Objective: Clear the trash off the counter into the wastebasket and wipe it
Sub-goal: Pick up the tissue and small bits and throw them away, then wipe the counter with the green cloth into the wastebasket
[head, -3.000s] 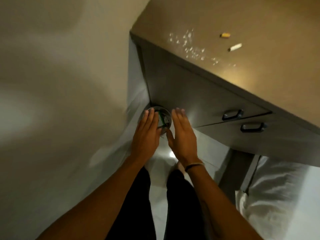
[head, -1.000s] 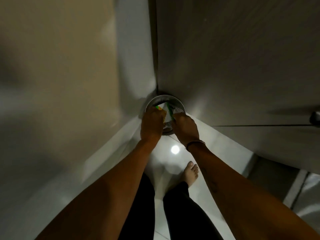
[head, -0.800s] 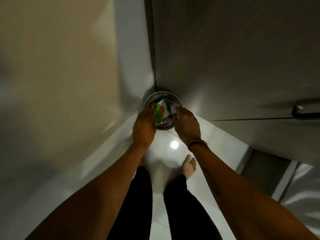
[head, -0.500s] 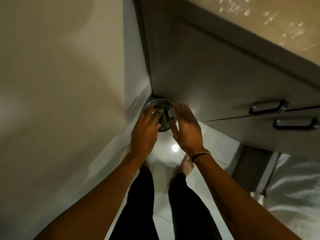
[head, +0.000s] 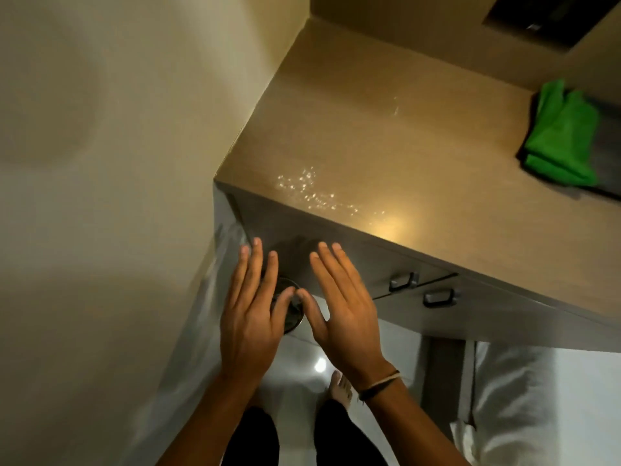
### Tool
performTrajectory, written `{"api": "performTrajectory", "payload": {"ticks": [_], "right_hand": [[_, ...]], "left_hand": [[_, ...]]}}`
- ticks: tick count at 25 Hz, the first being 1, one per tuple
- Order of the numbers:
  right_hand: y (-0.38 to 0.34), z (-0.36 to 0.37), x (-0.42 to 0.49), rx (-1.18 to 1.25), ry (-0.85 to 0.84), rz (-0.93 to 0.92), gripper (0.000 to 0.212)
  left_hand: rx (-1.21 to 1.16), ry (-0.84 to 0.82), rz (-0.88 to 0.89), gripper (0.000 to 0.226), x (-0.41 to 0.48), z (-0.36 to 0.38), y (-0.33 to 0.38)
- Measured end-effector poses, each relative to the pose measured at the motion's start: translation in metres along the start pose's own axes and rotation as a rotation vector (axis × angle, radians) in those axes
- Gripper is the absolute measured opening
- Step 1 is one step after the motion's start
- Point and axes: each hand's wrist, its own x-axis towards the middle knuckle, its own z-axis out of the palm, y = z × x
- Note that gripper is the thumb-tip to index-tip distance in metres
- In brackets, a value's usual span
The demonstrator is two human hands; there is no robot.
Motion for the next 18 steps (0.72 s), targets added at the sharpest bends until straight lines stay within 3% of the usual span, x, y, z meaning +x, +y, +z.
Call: {"api": "performTrajectory", "payload": {"ticks": [4, 7, 13, 18], "right_hand": [[-0.005, -0.065, 0.013, -0.038, 0.177, -0.068, 0.059], [0.027, -0.122, 0.047, -0.200, 0.215, -0.007, 0.066], [0.166, -0.218, 0.147, -0.444, 0.153, 0.281, 0.072], [0.254, -0.234, 0.208, -0.399, -0.033, 0.535, 0.083]], "left_hand": [[-0.048, 0.119, 0.160, 0.065, 0.032, -0.038, 0.040], [-0.036, 0.147, 0.315, 0.072, 0.094, -0.037, 0.090], [0.138, -0.145, 0.409, 0.087, 0.220, 0.015, 0.203], [0.211, -0.365, 0.346, 0.085, 0.262, 0.065, 0.220]]}}
